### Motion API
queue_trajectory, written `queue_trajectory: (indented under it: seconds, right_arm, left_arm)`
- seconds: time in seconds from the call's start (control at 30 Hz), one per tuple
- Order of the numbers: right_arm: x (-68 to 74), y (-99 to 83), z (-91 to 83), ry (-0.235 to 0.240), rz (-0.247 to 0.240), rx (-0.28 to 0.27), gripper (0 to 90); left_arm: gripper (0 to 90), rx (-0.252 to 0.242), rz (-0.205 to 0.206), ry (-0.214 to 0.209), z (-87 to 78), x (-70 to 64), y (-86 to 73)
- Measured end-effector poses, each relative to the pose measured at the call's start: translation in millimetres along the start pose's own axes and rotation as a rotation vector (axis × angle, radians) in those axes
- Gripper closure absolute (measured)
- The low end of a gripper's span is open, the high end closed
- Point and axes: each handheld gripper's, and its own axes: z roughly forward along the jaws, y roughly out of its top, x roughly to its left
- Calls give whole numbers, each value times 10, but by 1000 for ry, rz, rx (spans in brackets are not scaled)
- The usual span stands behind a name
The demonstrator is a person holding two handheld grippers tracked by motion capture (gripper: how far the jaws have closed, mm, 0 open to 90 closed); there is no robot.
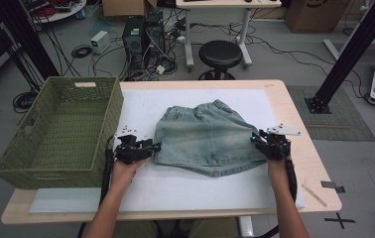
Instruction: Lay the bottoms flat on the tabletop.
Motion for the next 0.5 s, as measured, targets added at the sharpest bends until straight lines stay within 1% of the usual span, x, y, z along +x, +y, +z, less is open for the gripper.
queue_trajectory:
  seconds: [0.03, 0.1, 0.2, 0.37, 0.43, 0.5]
  right_arm:
    - [6, -21, -14, 10, 4, 1, 635]
    - [19, -57, -47, 14, -1, 1, 615]
    - [23, -102, -113, 30, 7, -9, 600]
    - [36, -168, -207, 41, 1, -4, 587]
    - [47, -195, -242, 41, 0, 1, 582]
    - [58, -220, -275, 42, 4, 3, 579]
  left_arm:
    - [507, -3, 8, -10, -17, -9, -27]
    - [503, 6, 10, -42, -54, -18, -82]
    - [499, -7, 17, -61, -126, -33, -150]
    - [491, -26, 6, -88, -223, -30, -223]
    - [491, -19, 15, -92, -247, -57, -243]
    - [490, -4, 39, -92, -268, -93, -265]
